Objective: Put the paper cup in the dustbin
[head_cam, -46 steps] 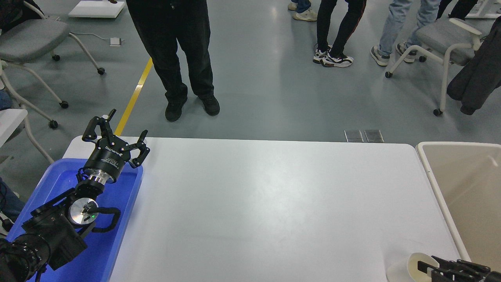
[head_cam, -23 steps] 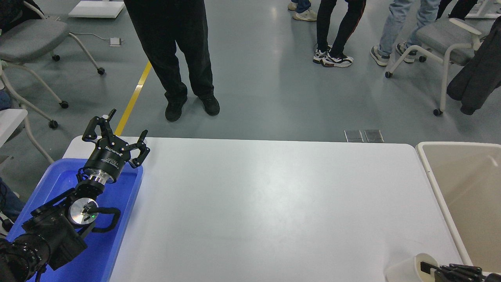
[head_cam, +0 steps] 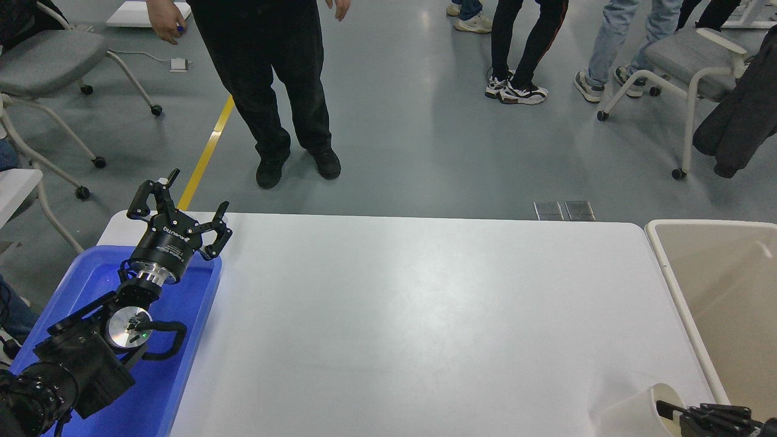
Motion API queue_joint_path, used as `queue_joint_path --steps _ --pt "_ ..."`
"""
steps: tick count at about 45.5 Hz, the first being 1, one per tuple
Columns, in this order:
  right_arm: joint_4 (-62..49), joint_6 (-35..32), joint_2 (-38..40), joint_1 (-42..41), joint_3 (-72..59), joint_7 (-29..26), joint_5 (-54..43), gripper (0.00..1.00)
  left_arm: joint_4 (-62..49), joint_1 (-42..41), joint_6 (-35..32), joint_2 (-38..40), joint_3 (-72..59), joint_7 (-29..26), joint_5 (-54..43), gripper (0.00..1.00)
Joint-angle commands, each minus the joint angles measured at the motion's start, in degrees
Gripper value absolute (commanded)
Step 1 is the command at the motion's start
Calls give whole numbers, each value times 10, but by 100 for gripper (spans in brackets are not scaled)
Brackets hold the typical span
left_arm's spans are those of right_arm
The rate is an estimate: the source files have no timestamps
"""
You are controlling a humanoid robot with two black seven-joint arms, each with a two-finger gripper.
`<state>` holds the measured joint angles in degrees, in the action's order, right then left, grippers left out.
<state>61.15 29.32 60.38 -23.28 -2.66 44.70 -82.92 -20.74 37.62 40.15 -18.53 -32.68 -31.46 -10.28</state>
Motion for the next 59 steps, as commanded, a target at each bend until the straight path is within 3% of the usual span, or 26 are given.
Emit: queue_joint_path --steps 1,19,35,53,59 --pt "24 0 40 -15 6 3 4 0 0 0 0 0 0 0 0 100" --pt "87 -8 184 -90 6 3 8 0 0 0 0 -2 0 0 0 100" --pt "112 -33 266 -150 8 3 13 0 0 0 0 -2 -1 0 0 100" --pt "106 -153 282 -237 9 3 123 0 0 0 0 -2 0 0 0 100" --pt "99 -213 275 -245 9 3 213 0 0 0 0 -1 0 1 0 100"
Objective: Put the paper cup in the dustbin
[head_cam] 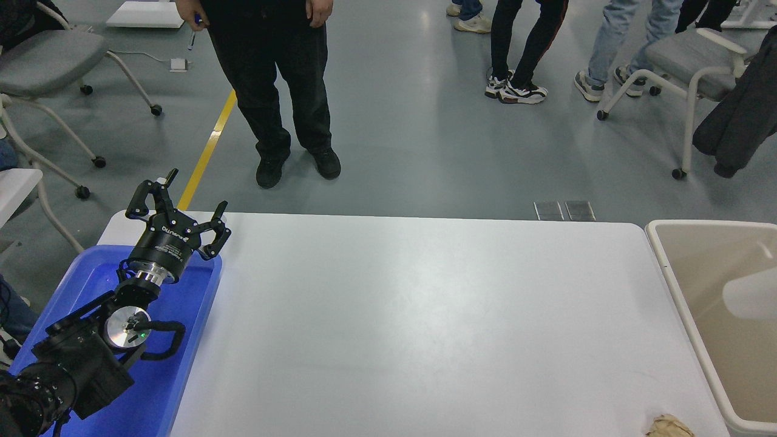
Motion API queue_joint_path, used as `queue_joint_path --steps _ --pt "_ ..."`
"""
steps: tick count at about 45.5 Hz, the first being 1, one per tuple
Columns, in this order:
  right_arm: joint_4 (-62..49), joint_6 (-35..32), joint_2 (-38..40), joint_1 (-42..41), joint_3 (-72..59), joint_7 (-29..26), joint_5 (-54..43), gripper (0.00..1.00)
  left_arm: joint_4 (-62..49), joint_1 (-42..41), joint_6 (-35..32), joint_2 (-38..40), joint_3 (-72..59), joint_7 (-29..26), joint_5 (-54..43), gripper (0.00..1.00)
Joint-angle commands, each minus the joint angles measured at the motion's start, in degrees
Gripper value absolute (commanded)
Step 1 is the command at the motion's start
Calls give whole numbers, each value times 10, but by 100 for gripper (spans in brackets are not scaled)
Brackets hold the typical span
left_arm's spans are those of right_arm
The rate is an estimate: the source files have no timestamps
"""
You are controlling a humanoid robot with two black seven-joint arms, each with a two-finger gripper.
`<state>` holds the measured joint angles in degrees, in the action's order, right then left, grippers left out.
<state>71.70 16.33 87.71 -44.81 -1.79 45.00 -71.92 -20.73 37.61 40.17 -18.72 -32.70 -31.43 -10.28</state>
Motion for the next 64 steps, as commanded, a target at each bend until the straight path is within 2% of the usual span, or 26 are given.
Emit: queue_joint_path --steps 1,8,20,25,31,43,49,59,64 --pt "-9 -95 2 -30 0 0 121 0 0 0 0 1 0 0 0 100" --pt "-45 -181 -12 -47 2 0 254 0 1 0 0 1 0 0 0 100" --pt "-225 -330 -141 -68 3 0 537 0 1 0 0 1 0 0 0 100" --pt "-291 -351 -197 -64 2 -44 650 0 1 0 -1 1 0 0 0 100" --pt "-349 -351 -254 -62 3 -111 741 0 1 0 -1 2 0 0 0 100" --pt "-477 -329 -350 -51 7 -329 916 0 0 0 -1 2 0 0 0 100" --pt "-545 -302 -402 -29 27 -421 950 0 1 0 -2 2 0 0 0 100" --pt "-561 -246 -429 17 116 -491 950 0 1 1 -4 3 1 0 0 100" --pt "-568 -184 -452 23 142 -512 951 0 1 1 -4 3 1 0 -1 100"
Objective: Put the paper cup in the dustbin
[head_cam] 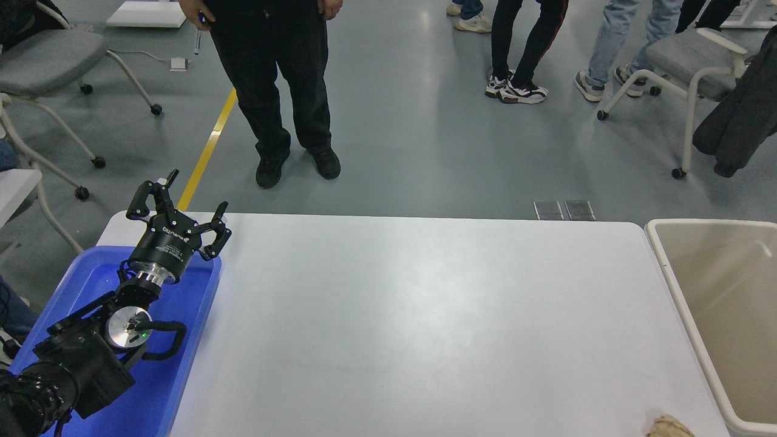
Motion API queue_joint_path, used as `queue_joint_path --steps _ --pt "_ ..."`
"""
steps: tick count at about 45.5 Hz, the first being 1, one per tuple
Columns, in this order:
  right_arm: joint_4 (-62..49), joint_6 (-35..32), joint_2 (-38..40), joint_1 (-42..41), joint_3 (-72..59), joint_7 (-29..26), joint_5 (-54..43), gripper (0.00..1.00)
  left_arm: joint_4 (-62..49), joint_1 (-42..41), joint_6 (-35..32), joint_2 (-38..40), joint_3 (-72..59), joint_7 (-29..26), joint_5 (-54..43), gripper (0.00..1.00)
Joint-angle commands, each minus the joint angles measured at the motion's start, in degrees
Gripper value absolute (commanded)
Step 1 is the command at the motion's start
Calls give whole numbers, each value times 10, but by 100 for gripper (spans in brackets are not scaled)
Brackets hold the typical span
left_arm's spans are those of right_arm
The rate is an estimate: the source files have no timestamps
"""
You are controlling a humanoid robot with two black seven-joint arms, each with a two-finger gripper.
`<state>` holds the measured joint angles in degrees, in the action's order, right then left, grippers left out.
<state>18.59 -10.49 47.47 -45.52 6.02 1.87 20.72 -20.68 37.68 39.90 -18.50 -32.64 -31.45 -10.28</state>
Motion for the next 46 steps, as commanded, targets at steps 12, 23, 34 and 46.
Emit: queue_joint_path --steps 12,23,34,46 --pt "-79 149 -117 48 104 -100 25 0 0 0 -2 0 0 0 -1 100" --pt "-94 150 -133 50 115 -99 26 0 -1 0 -2 0 0 0 -1 100" --pt "-107 153 -157 52 121 -99 25 0 0 0 -2 0 0 0 -1 100" --pt "-121 155 -163 62 124 -98 25 0 0 0 -2 1 0 0 -1 100"
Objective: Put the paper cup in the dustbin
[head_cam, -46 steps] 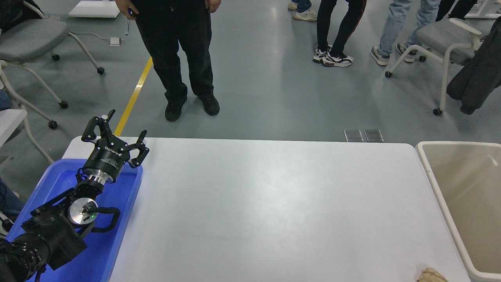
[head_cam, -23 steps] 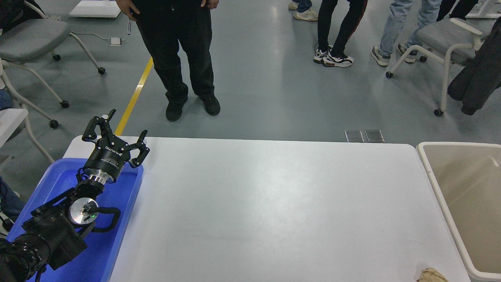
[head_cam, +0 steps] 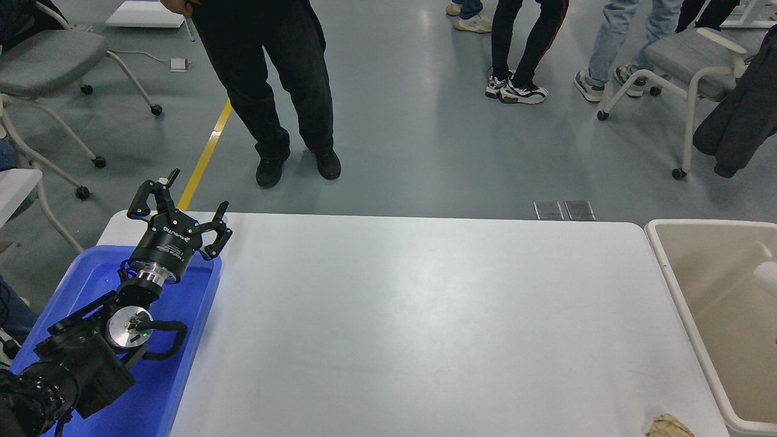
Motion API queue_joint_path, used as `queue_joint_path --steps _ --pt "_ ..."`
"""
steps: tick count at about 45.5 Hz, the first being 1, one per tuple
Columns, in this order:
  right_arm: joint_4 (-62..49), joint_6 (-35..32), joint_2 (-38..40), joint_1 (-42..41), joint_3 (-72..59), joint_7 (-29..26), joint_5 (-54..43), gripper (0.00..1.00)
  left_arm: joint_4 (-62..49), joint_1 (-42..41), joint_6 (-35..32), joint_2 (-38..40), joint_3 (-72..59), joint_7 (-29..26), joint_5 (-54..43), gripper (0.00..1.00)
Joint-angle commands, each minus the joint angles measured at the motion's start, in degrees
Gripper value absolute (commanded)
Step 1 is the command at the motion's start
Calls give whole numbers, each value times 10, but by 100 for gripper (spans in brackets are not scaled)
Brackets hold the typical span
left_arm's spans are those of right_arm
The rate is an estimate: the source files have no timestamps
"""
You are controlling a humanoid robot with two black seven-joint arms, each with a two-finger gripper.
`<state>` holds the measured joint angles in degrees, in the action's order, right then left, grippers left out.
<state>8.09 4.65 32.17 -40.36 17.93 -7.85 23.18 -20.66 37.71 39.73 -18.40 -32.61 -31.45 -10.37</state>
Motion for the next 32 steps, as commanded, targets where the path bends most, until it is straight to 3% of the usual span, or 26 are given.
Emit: queue_joint_path --steps 1,32 --pt "-18 4 -11 13 5 -1 0 0 0 0 0 0 0 0 0 100" --pt "-22 4 -21 75 6 6 0 0 0 0 0 0 0 0 0 100"
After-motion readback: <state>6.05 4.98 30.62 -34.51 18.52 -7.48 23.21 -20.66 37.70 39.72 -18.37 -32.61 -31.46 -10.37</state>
